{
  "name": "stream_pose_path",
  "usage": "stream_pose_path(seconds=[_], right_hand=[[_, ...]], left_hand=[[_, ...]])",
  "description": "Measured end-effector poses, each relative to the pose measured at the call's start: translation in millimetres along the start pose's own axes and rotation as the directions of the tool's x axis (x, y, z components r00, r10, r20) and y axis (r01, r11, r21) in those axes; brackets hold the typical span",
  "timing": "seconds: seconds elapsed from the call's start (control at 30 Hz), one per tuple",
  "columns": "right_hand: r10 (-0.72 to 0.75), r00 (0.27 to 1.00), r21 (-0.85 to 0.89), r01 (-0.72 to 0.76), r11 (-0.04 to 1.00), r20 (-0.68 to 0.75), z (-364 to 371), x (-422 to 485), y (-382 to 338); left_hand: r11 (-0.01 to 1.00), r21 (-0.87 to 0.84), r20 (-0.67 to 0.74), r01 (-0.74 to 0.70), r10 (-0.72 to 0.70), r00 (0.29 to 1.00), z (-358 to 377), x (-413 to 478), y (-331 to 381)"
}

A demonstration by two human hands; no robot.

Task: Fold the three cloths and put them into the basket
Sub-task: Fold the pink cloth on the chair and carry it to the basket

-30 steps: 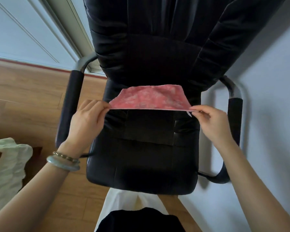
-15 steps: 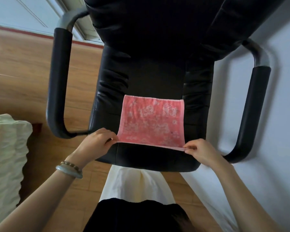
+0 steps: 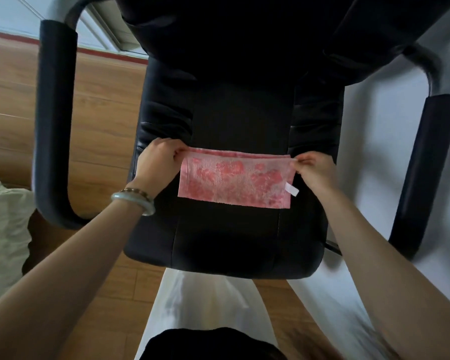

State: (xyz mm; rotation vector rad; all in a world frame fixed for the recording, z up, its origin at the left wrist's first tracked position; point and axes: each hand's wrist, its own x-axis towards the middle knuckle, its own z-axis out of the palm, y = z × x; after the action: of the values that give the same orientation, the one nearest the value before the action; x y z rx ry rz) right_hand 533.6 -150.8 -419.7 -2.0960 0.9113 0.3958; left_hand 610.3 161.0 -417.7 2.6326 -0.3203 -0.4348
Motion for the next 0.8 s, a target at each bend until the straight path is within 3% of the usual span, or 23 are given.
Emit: stream_pose_path(seconds=[0.23,0.33,0.4,0.47,0.6,0.8], right_hand=[[-0.105,0.992,-0.150,0.093,0.984,-0.070,13,13,7],[-0.245,0.969,-0.263,0.233,0.936,-0.014,12,13,9],[-0.319,0.946,-0.354,0.317,0.880,0.055,10,15,10],[-0.326,0.940,-0.412,0.339,0.846,0.103,9,20,9],[-0.310,0.938,-0.459,0.345,0.819,0.154,8,31,3],[-0.279,0.933,-0.458,0.356,0.814,0.229,10,34,-3]], left_hand=[[0.993,0.119,-0.007,0.012,-0.011,1.000,20,3,4],[0.969,0.147,0.090,-0.197,0.185,0.979,29,-15,24],[0.925,0.054,0.185,-0.375,0.360,0.915,42,-33,44],[0.884,-0.046,0.252,-0.466,0.462,0.850,61,-49,67],[0.859,-0.142,0.315,-0.492,0.510,0.800,106,-62,110],[0.899,-0.128,0.319,-0.419,0.437,0.841,141,-56,147]])
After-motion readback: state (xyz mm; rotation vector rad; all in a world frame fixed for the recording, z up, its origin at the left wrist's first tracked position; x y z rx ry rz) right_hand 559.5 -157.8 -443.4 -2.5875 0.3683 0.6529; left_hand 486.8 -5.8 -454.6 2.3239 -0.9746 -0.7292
